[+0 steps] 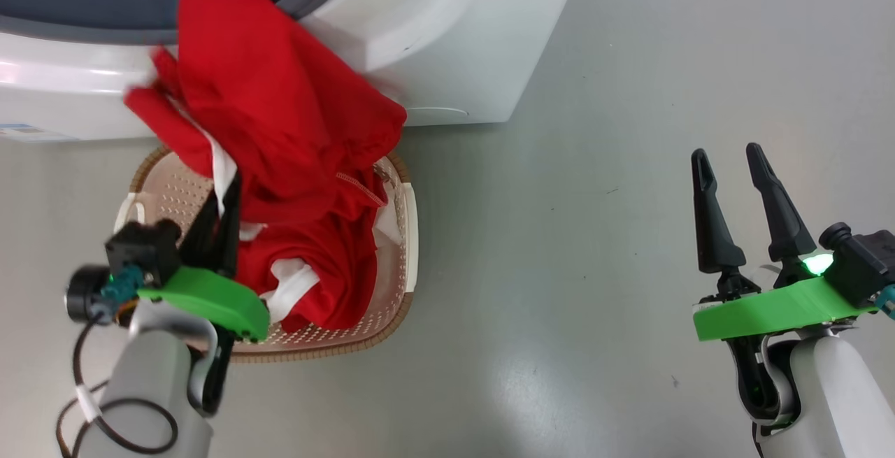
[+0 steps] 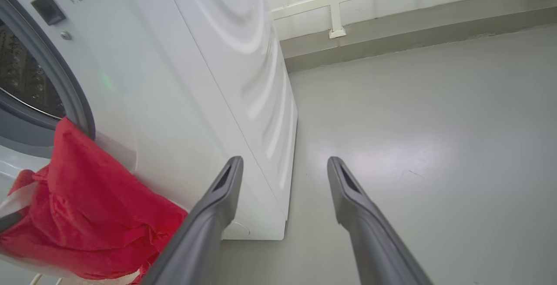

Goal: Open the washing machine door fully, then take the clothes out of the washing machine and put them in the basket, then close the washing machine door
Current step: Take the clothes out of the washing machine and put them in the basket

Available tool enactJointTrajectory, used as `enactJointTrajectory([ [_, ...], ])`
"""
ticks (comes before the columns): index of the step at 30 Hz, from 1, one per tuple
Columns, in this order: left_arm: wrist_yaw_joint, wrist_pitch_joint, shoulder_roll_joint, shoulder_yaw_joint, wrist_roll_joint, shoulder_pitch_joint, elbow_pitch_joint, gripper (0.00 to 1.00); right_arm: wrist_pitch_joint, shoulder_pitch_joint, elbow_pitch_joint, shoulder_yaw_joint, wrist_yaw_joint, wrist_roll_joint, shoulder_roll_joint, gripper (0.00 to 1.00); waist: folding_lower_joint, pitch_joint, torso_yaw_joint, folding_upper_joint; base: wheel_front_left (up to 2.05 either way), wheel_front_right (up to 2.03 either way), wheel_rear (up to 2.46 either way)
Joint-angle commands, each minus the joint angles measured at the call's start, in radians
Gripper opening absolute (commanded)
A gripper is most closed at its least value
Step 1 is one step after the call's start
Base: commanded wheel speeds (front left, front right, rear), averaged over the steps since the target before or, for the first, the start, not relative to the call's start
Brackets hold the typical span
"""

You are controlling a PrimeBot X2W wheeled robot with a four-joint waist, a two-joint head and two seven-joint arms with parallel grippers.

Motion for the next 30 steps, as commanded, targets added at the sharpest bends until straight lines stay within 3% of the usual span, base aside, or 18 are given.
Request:
enactJointTrajectory([
  [1, -0.002, -0.008, 0.029, 0.033, 0.011, 0.030, -0.017, 0.00, -0.006, 0.028, -0.018, 0.029, 0.007, -0.005, 0.002, 1.00, 0.0000, 0.001, 0.000, -0.0001, 0.00, 0.00, 0.00],
  [14, 0.001, -0.008, 0.014, 0.064, 0.026, 0.047, 0.162, 0.00, -0.006, 0.017, -0.023, 0.028, 0.007, -0.004, -0.001, 1.00, 0.0000, 0.033, -0.009, -0.0001, 0.00, 0.00, 0.00],
  [30, -0.002, -0.008, -0.006, 0.073, 0.033, -0.045, 0.329, 0.00, -0.006, 0.003, -0.032, 0.023, 0.007, -0.011, -0.002, 1.00, 0.0000, 0.070, -0.008, -0.0001, 0.00, 0.00, 0.00],
])
